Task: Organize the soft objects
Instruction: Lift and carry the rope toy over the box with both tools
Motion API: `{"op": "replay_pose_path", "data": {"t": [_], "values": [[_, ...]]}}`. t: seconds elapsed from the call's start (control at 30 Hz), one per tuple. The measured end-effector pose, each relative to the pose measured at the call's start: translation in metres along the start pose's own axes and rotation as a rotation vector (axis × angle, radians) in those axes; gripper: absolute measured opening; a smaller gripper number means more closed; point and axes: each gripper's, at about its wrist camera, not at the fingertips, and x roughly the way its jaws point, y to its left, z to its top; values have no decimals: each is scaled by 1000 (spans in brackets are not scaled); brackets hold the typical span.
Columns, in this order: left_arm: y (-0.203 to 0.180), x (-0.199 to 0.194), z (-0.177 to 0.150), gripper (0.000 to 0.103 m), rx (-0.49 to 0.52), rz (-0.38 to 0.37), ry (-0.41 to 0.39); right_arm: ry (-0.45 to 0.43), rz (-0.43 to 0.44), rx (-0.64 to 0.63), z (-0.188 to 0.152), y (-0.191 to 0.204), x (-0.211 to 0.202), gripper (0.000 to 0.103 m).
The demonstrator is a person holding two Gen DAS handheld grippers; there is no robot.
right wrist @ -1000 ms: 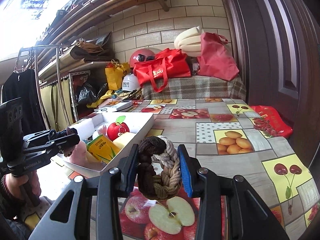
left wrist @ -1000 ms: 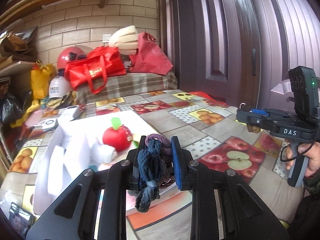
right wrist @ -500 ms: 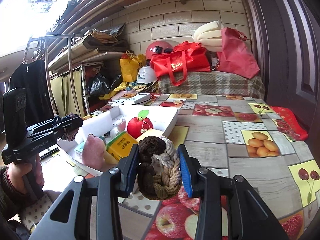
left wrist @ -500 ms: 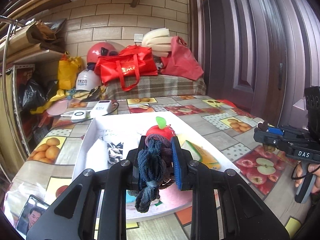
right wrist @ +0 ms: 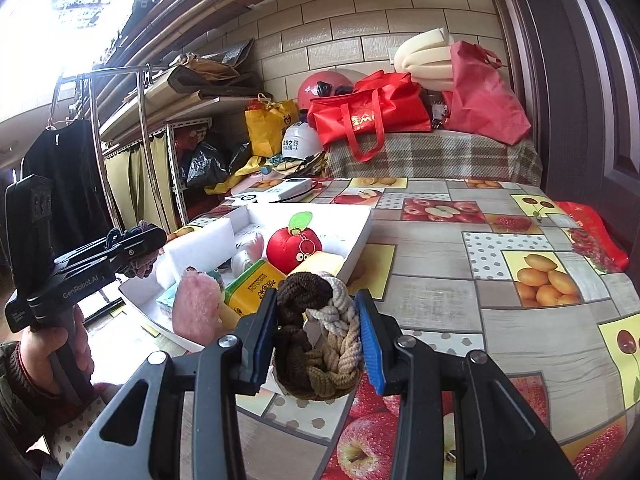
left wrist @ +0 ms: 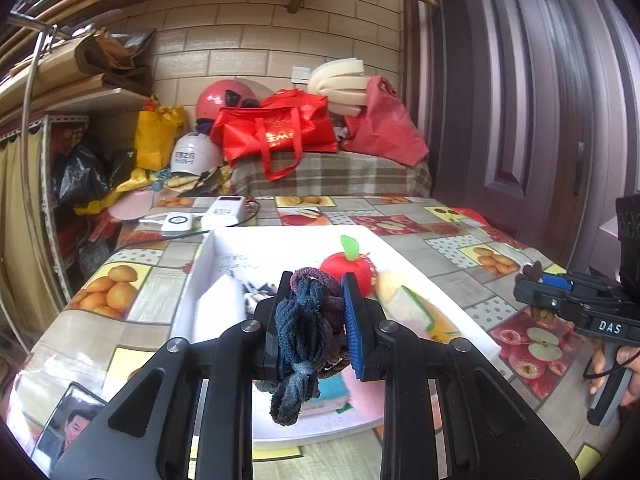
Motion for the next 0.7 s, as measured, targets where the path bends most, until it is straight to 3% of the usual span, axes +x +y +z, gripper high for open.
{"op": "replay_pose_path", "data": {"t": [0.27,0.53,0.7], "values": [[25,7,0,22,-82,39,20,3,59,-45,3,24,19,38],[26,25,3,22,-61,26,72,95,121,-143,7,59,54,38],[30,41,7,23,-59,40,94,133,111,-122,10,61,74,38]]}}
